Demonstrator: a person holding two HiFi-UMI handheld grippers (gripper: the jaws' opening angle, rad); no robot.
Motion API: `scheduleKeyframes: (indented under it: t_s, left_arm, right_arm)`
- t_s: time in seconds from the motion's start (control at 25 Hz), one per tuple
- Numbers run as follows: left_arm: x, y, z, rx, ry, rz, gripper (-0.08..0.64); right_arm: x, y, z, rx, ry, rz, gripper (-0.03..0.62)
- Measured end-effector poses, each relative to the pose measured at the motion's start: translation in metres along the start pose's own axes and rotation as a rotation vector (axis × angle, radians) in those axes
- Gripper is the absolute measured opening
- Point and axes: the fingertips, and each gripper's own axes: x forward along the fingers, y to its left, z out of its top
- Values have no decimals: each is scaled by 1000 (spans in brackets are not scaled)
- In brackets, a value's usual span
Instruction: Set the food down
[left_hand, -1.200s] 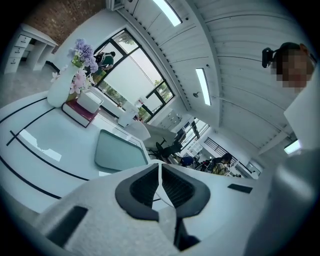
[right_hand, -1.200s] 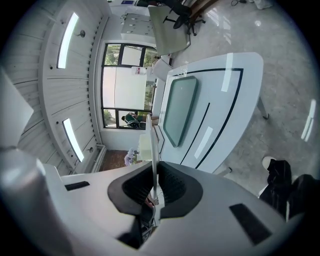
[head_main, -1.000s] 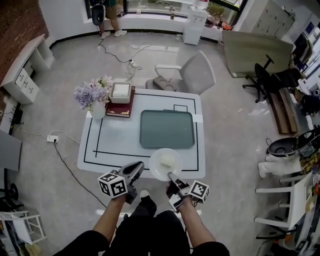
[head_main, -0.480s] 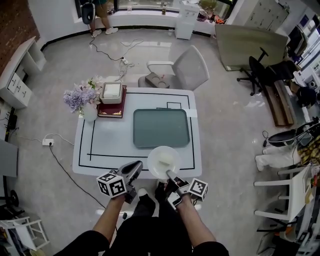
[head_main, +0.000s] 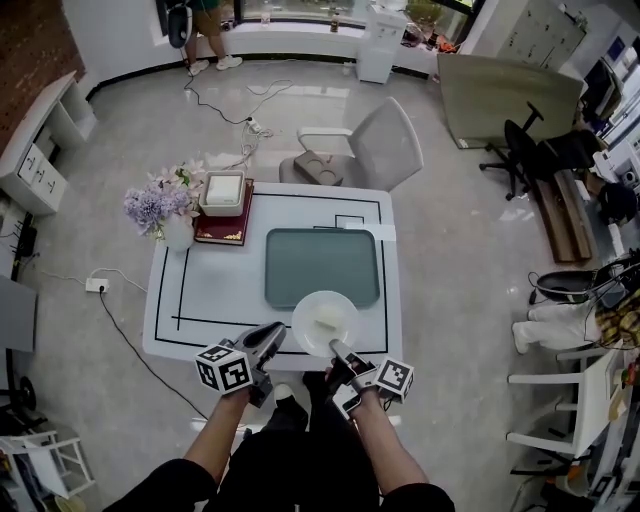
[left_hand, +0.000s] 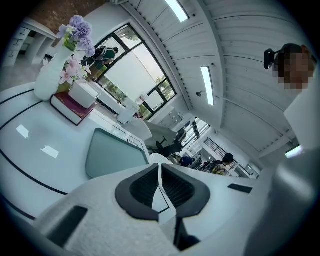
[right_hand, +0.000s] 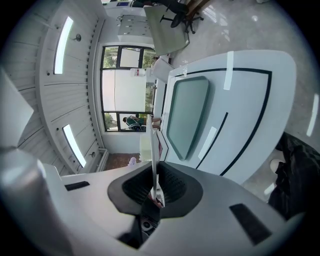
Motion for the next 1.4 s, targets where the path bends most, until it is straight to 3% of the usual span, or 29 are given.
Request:
scheduleKeyframes:
  t_s: [0.56, 0.68, 1.4]
  left_arm:
    - [48, 29, 41, -5, -8, 28, 18]
    - [56, 37, 52, -7, -10, 39, 18]
    - [93, 80, 88, -56, -8, 151, 18]
  right_arm:
    - [51, 6, 51, 13, 44, 22, 25]
    - [63, 11, 59, 13, 55, -6, 26]
    - [132, 10, 104, 26, 185, -38, 26]
